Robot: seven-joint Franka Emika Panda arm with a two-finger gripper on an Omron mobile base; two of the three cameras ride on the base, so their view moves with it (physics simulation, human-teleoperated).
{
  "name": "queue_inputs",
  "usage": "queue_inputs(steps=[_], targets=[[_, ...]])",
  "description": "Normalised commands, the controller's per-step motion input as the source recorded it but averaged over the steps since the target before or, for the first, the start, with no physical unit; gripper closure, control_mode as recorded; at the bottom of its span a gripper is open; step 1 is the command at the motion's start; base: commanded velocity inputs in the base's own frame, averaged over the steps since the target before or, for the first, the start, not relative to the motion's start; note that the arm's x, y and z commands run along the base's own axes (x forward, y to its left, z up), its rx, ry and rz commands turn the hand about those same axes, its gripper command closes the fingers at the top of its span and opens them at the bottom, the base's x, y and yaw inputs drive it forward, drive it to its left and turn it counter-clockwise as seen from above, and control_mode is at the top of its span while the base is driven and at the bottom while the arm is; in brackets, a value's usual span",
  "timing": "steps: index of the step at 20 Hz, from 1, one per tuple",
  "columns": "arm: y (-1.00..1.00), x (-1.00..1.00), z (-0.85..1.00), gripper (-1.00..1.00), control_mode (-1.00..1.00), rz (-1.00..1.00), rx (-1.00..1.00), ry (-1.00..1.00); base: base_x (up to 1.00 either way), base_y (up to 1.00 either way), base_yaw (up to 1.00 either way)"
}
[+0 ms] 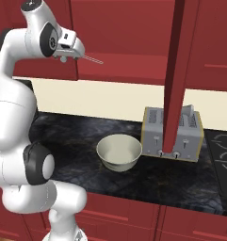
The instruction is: Open the cabinet and setup a tea strainer by placing it in the bowl upright.
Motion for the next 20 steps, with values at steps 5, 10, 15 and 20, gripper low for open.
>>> queue_inputs(steps=[5, 10, 15, 20], targets=[[0.0, 0.0, -0.25, -1.0, -1.0, 0.0, 0.0, 0.0, 0.0, 0.0, 0.0], [0.0, 0.0, -0.04, -1.0, -1.0, 0.0, 0.0, 0.0, 0.0, 0.0, 0.0], [0.0, 0.0, 0.0, -1.0, -1.0, 0.0, 0.0, 0.0, 0.0, 0.0, 0.0], [0.01, 0.0, 0.0, 1.0, -1.0, 0.0, 0.0, 0.0, 0.0, 0.0, 0.0]])
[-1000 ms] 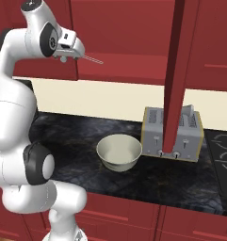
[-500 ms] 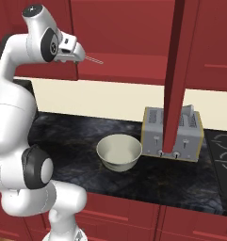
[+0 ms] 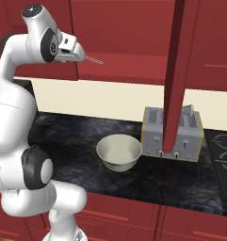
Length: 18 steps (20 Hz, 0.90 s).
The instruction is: Open the cabinet and setup a tea strainer by placing it in the bowl upright.
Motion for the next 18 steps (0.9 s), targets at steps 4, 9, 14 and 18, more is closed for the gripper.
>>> queue_inputs(steps=[4, 9, 14, 18], targets=[[0.0, 0.0, 0.0, 1.0, -1.0, 0.0, 0.0, 0.0, 0.0, 0.0, 0.0], [0.0, -0.01, 0.0, 1.0, -1.0, 0.0, 0.0, 0.0, 0.0, 0.0, 0.0], [0.15, -0.36, 0.05, 1.0, -1.0, -0.05, 0.0, -0.01, 0.0, 0.0, 0.0], [0.27, -0.7, 0.18, 1.0, -1.0, -0.1, 0.0, -0.1, 0.0, 0.0, 0.0]])
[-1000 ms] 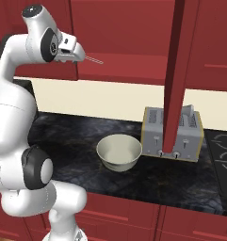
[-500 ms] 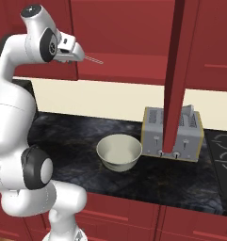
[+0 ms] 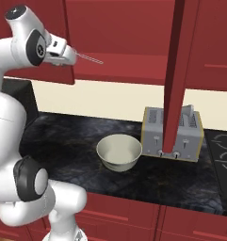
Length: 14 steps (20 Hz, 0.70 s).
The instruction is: Open the cabinet and setup a tea strainer by placing it in the bowl upright.
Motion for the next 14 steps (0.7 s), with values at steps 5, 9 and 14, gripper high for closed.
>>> queue_inputs(steps=[5, 9, 14], targets=[[0.1, -0.89, 0.38, 1.0, -1.0, -0.11, 0.0, -0.12, 0.0, 0.0, 0.0], [0.09, -0.92, 0.47, 1.0, -1.0, -0.03, -0.01, -0.07, 0.0, 0.0, 0.0], [0.29, -1.0, 0.51, 1.0, -1.0, -0.04, -0.01, -0.15, 0.0, 0.0, 0.0]])
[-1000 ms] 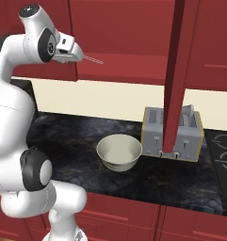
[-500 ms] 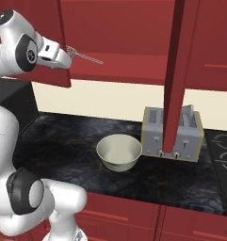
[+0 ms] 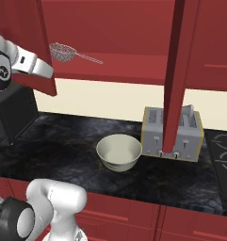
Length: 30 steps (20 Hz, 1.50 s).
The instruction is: Open the cabinet and setup a tea strainer by placing it in the bowl upright.
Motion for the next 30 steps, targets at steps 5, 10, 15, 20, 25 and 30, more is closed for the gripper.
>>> queue_inputs(steps=[5, 10, 15, 20, 25, 30], targets=[[0.29, -1.0, 0.58, 1.0, -1.0, -0.02, -0.07, -0.1, 0.0, 0.0, 0.0], [0.5, -1.0, 0.51, 1.0, -1.0, -0.01, -0.11, -0.01, 0.0, 0.0, 0.0], [0.49, -0.82, 0.19, 1.0, -1.0, -0.03, -0.13, 0.01, 0.0, 0.0, 0.0], [0.27, -0.31, 0.0, -1.0, -1.0, -0.11, -0.05, 0.0, 0.0, 0.0, 0.0], [0.13, -0.09, 0.0, -1.0, -1.0, -0.09, -0.02, 0.0, 0.0, 0.0, 0.0], [-0.02, -0.5, 0.05, -1.0, -1.0, -0.09, 0.0, 0.0, 0.0, 0.0, 0.0]])
